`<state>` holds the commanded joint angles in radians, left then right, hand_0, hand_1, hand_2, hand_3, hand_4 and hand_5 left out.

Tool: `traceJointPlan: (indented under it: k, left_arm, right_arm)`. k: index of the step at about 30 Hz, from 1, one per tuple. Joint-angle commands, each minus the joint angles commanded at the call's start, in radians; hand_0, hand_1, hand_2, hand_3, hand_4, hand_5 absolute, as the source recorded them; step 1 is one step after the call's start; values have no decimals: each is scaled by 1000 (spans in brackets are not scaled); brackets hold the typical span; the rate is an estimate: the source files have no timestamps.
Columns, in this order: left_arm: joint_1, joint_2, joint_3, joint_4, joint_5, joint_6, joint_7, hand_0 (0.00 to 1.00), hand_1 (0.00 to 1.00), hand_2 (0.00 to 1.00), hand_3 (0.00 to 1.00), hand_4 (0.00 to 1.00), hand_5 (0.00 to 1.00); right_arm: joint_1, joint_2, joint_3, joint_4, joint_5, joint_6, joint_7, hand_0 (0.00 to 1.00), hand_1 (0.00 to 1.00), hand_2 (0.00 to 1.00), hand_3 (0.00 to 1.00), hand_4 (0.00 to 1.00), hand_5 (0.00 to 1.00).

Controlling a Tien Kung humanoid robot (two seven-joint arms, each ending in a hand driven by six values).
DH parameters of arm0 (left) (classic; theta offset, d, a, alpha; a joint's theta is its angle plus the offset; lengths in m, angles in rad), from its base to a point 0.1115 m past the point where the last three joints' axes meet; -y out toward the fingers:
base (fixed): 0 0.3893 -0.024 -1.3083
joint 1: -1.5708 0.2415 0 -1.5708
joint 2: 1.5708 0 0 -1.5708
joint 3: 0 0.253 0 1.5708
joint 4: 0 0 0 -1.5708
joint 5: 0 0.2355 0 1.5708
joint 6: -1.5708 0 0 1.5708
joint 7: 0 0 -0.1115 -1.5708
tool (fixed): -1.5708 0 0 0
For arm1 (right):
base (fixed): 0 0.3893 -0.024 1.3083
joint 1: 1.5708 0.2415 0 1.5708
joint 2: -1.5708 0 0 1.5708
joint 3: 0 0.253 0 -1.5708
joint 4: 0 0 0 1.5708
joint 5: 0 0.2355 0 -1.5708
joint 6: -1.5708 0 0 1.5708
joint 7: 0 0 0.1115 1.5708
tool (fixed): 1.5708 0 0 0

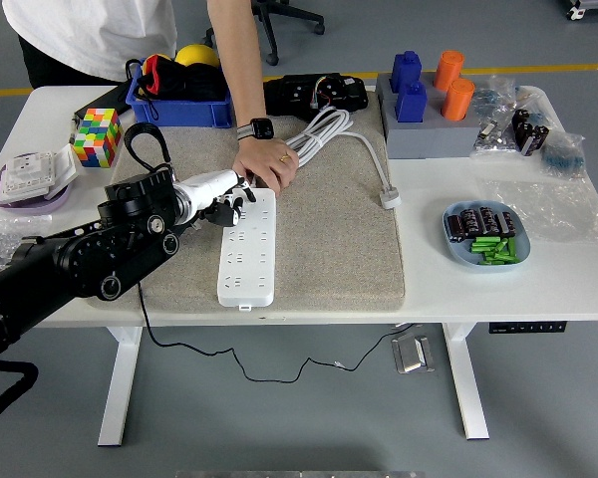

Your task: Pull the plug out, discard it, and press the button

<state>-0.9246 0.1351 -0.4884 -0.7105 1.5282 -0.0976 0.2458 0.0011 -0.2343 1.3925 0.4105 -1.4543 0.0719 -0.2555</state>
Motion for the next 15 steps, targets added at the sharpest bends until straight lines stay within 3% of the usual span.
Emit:
traceJointPlan:
  k: [7,15]
  left_arm:
    - [1,1,-4,12,-3,1,0,56,37,142,727,40,2]
    - [-3,-10,44,51,-19,1,6,56,37,143,728,41,2]
  right_arm:
    - [-1,1,-1,-1,0,0,0,767,729,724,713,883,658]
    - [-1,0,-3,0,2,0,0,767,729,724,713,883,658]
